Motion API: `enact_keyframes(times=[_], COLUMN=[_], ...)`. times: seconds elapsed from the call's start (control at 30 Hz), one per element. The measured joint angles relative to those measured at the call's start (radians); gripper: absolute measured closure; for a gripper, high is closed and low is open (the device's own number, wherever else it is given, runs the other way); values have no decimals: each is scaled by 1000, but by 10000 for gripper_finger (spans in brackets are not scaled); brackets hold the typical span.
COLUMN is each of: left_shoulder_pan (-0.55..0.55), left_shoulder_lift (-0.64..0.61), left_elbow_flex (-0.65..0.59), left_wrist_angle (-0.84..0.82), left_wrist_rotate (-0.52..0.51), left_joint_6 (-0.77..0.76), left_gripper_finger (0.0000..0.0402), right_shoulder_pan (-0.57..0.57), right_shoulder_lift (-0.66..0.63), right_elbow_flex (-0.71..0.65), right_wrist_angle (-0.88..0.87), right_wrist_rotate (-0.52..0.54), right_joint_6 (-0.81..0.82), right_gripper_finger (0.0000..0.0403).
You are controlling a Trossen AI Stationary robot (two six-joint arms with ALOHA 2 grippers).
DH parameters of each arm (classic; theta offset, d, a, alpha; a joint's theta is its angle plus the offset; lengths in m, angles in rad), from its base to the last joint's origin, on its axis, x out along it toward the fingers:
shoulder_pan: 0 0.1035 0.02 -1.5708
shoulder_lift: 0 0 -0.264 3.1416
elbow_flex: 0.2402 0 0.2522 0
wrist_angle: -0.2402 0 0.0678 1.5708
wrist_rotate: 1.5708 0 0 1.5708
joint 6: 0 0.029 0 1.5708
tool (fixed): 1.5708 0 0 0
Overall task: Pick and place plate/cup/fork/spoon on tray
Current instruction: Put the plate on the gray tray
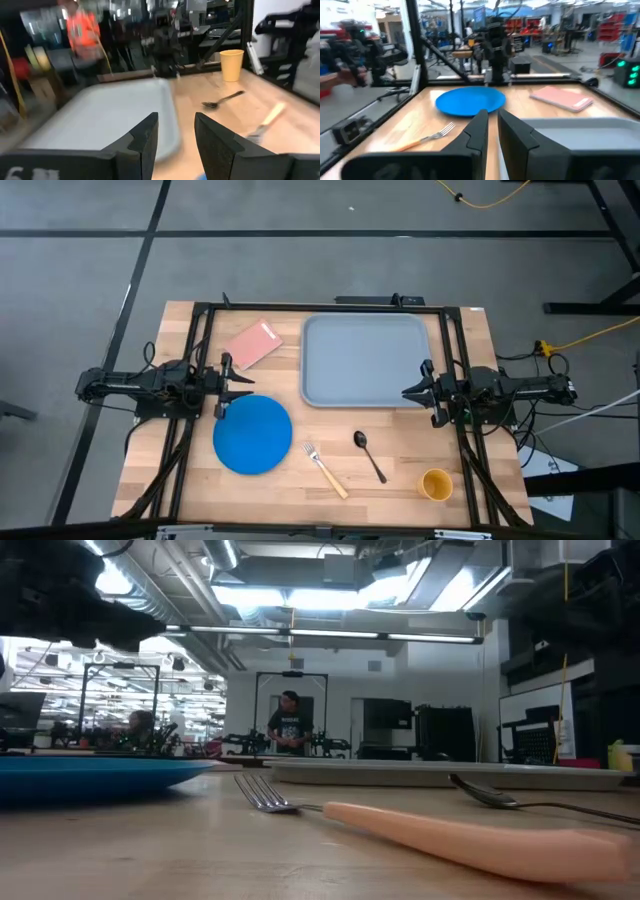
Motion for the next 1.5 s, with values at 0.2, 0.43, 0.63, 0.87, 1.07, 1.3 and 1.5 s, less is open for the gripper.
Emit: enact_keyframes(times=[0.2, 0.43, 0.63, 0.87, 1.07, 1.3, 1.5], left_shoulder_pan=[0, 0, 0, 1, 1, 1, 0], left_shoulder_lift=[0, -2, -1, 65, 163, 265, 360], left_elbow_flex=[0, 0, 0, 0, 0, 49, 167], left_wrist_angle=[344, 786, 726, 601, 676, 705, 624], left_wrist_rotate=[119, 194, 46, -232, -192, 5, 71], left_joint_6=[109, 65, 274, 233, 112, 168, 101], left_gripper_finger=[280, 280, 280, 280, 280, 280, 280], right_shoulder_pan=[0, 2, 23, 24, 25, 32, 91], right_shoulder_lift=[0, 1, 8, 7, 7, 6, 24], right_elbow_flex=[0, 0, 0, 0, 0, 0, 0], right_wrist_angle=[105, 100, 4, -3, 131, 643, 800], right_wrist_rotate=[4, -60, -96, -94, -142, -276, -250], right_joint_6=[159, 292, 220, 27, 78, 146, 125], right_gripper_finger=[354, 354, 354, 354, 354, 354, 354])
